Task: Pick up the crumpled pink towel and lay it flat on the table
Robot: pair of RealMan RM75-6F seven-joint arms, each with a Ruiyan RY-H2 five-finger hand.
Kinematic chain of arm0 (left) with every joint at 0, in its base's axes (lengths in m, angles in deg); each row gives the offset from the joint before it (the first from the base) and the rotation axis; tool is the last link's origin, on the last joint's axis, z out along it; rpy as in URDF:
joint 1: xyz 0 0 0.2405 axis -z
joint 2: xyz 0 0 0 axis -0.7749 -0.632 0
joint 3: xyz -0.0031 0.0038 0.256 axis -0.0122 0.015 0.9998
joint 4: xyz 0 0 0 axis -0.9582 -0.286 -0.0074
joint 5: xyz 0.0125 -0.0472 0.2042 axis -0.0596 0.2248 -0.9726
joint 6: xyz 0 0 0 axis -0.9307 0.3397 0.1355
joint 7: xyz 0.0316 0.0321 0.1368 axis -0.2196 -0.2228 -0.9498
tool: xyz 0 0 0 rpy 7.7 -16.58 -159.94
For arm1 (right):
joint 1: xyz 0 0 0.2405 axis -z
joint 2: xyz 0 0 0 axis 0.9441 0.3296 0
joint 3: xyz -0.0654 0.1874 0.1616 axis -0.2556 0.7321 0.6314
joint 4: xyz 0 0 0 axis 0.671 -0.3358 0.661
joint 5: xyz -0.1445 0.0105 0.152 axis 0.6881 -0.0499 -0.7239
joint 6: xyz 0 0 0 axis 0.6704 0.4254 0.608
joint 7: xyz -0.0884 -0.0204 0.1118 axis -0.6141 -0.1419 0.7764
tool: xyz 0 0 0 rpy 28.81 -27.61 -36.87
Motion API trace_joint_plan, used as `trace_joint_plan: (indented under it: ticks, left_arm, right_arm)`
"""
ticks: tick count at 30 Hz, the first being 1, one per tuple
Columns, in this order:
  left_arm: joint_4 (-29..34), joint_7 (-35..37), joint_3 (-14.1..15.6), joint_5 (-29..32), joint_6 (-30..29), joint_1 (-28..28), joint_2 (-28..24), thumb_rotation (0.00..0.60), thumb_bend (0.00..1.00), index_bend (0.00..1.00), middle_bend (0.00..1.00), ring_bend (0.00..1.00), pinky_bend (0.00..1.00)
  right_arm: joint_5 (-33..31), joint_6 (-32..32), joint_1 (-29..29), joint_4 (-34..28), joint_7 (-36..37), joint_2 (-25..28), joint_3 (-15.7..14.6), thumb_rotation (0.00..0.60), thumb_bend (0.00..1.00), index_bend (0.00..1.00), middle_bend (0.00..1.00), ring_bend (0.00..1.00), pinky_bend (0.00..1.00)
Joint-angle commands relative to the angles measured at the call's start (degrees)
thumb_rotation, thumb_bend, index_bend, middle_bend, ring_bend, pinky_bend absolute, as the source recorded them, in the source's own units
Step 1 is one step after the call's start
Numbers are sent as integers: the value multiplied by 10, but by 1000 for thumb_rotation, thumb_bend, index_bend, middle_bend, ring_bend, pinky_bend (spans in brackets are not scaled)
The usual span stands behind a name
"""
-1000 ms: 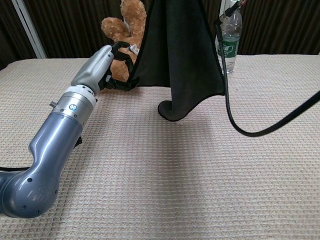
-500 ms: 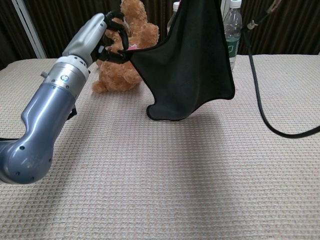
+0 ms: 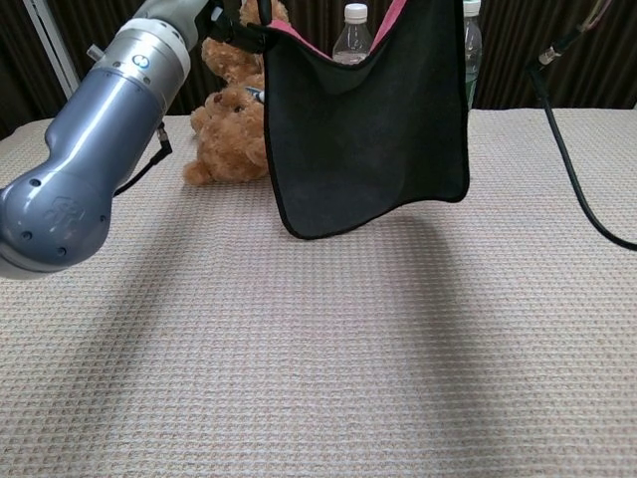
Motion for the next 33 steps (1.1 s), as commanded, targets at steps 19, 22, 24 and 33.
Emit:
trace_joint_plan:
  ticks: [19,22,24,33]
  left_arm:
    - [31,-20,32,21,-14,5,2,600,509,657,87,0,0]
    - [74,-21,80,8,-37,-38,-1,600,509,657,87,0,0]
    - [93,-20,103,2,-50,-59,0,600,509,658,87,0,0]
    - [202,-28,201,-23,-94,-150,-10,600,509,659,89,0,0]
  right_arm:
    - [48,-77,55,4,85,64,-59,600,604,728,200,0,0]
    - [70,-78,85,-11,103,68,-100,600,605,730,201,0,0]
    - [82,-79,99,-18,109,67,-125,600,605,732,201,0,0]
    - [183,-76,158,-54,135,46,-247,600,606,733,201,0,0]
